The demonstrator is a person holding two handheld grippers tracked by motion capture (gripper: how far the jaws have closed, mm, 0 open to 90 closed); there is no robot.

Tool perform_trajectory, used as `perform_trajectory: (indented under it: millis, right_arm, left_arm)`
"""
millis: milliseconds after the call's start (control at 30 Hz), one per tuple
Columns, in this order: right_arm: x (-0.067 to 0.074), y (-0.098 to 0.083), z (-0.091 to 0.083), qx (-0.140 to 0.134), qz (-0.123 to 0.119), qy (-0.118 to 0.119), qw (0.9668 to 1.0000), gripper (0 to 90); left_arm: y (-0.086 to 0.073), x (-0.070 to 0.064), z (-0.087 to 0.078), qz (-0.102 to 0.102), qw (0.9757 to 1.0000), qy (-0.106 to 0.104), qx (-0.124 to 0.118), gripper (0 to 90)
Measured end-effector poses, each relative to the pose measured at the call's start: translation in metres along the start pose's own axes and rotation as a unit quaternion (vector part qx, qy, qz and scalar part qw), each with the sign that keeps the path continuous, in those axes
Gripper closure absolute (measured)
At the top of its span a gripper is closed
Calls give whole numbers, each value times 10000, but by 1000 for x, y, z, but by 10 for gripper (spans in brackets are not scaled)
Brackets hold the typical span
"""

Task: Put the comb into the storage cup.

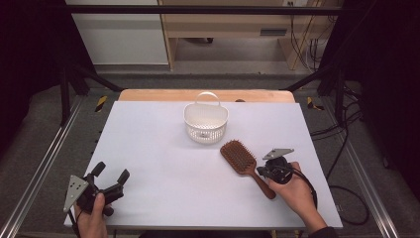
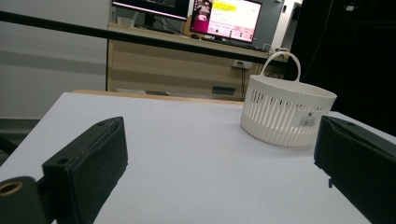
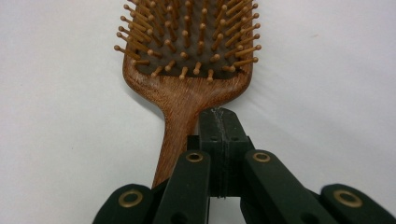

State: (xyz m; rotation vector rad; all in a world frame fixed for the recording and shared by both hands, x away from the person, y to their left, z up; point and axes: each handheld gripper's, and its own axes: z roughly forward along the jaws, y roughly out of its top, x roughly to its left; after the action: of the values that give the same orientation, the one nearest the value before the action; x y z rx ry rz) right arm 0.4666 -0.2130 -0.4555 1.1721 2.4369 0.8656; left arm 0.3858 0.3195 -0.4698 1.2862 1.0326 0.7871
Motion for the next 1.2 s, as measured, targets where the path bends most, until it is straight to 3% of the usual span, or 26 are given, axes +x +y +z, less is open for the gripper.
perform_trajectory:
  millis: [267, 433, 633, 900, 1000, 1033, 1067, 1200]
  right_arm:
    - [2, 1, -13, -121, 34, 70, 9999, 866]
    - [8, 5, -19, -176, 15, 128, 9998, 772]
    - [17, 13, -20, -166, -18, 151, 9997, 541]
    - [23, 16, -18, -117, -44, 46, 9999, 333]
    - [24, 16, -14, -13, -49, -36, 10000, 208]
    - [24, 16, -14, -13, -49, -36, 10000, 208]
    - [24, 16, -11, 112, 56, -25, 9999, 155]
    - [23, 14, -5, 276, 133, 45, 9995, 97]
  left_arm:
    - [0, -2, 1, 111, 9999, 7, 41, 29]
    - [0, -5, 2, 261, 9996, 3, 84, 29]
    - [0, -8, 4, 523, 9985, -4, 144, 29]
    - [-1, -13, 6, 791, 9965, 43, 269, 30]
    - [-1, -13, 7, 813, 9963, 31, 291, 30]
    - [-1, -13, 7, 815, 9962, 27, 306, 30]
    - [-1, -13, 8, 808, 9962, 14, 331, 30]
    - [-2, -13, 8, 806, 9962, 14, 333, 29]
